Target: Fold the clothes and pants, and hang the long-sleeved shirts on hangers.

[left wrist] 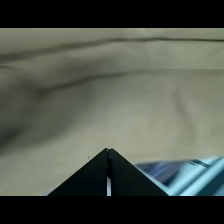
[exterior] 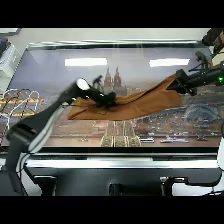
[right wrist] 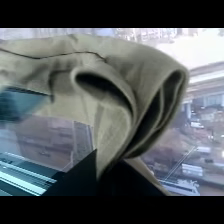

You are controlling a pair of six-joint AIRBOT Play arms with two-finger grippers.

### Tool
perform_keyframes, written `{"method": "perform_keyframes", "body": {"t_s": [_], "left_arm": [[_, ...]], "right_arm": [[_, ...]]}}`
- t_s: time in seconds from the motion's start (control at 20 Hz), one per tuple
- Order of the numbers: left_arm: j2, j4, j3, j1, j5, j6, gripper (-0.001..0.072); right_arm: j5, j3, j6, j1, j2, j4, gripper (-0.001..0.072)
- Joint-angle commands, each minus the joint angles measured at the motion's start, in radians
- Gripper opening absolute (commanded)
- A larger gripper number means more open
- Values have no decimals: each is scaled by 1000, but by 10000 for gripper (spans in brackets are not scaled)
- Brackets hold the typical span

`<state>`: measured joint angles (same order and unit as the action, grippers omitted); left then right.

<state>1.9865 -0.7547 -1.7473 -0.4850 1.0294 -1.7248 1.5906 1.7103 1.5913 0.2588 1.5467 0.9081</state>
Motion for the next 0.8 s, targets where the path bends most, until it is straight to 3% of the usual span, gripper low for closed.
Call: {"method": "perform_keyframes", "body": {"t_s": [0.0, 0.2, 0.45, 0.6, 0.75], "left_arm": [[71, 164, 5, -137, -177, -51, 20], [134, 196, -55, -223, -272, -132, 19], [204, 211, -215, -256, -247, -132, 19], [191, 151, -217, -206, -29, -131, 19], [117, -34, -217, -125, 227, -90, 18]], "right_arm": [[19, 27, 42, 0, -34, 5, 32], [12, 76, 56, 0, -40, 5, 32], [8, 98, 71, -1, -42, -5, 32], [-3, 98, 73, -1, -41, -5, 31], [-6, 98, 73, -13, -37, -12, 31]]}}
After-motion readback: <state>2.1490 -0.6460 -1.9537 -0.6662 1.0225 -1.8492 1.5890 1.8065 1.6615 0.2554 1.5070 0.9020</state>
